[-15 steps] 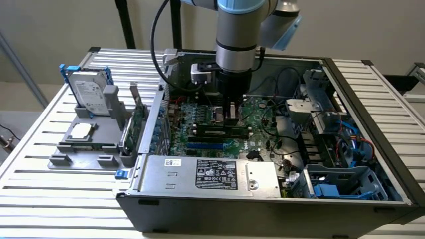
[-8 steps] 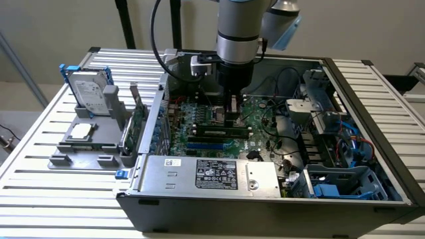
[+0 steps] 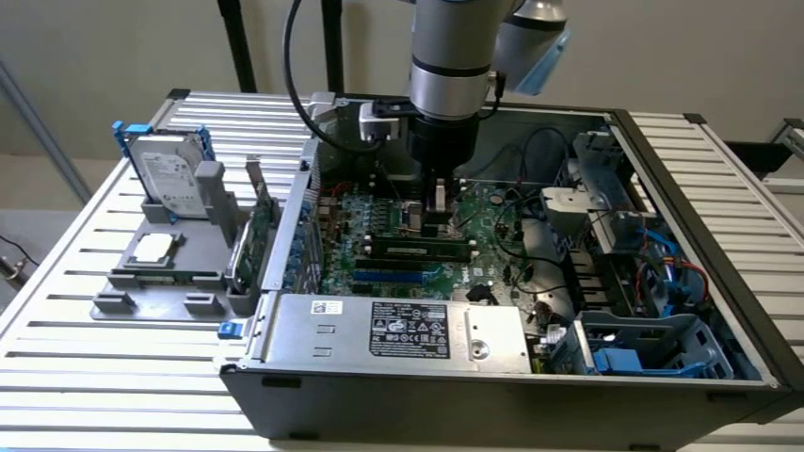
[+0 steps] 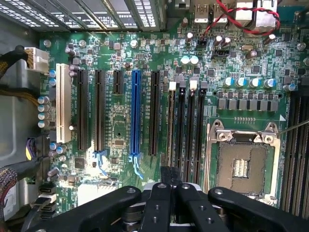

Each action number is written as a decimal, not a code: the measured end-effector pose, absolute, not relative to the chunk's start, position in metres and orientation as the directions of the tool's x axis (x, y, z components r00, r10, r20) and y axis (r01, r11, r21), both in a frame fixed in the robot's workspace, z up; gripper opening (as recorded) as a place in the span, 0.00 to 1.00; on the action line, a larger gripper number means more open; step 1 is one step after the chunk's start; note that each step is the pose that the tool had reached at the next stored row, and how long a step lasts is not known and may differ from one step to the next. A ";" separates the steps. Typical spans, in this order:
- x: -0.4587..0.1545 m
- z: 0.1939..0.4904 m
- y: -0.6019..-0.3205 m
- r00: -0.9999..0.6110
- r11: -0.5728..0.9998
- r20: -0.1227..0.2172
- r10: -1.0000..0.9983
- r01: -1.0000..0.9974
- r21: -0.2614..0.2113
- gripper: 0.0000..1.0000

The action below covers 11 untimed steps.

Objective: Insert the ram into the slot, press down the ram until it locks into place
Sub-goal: 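Insert the ram into the slot, then press down the ram until it locks into place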

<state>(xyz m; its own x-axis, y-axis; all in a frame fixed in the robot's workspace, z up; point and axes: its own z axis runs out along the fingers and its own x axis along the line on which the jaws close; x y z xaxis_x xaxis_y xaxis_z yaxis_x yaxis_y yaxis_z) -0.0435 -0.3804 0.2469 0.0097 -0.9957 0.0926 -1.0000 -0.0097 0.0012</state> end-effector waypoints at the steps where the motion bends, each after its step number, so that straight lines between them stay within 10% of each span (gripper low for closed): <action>1: -0.044 0.247 -0.380 0.010 -0.010 0.092 -0.996 -1.000 0.001 0.11; 11: -0.044 0.247 -0.380 0.015 -0.015 0.091 -0.996 -1.000 0.001 0.11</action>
